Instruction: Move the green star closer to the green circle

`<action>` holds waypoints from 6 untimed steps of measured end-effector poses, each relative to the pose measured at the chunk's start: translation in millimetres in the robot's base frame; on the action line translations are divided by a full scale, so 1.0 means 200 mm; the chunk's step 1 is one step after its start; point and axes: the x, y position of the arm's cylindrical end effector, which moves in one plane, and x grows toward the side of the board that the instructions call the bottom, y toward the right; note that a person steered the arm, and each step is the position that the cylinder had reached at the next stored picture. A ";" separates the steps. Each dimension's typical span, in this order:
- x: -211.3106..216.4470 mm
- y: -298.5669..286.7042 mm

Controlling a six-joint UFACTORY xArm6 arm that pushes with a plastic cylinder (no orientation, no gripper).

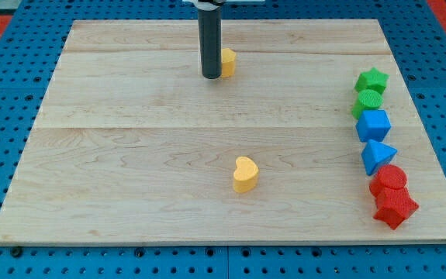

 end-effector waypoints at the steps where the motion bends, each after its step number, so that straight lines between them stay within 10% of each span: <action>1: 0.00 0.00; 6: 0.01 1.72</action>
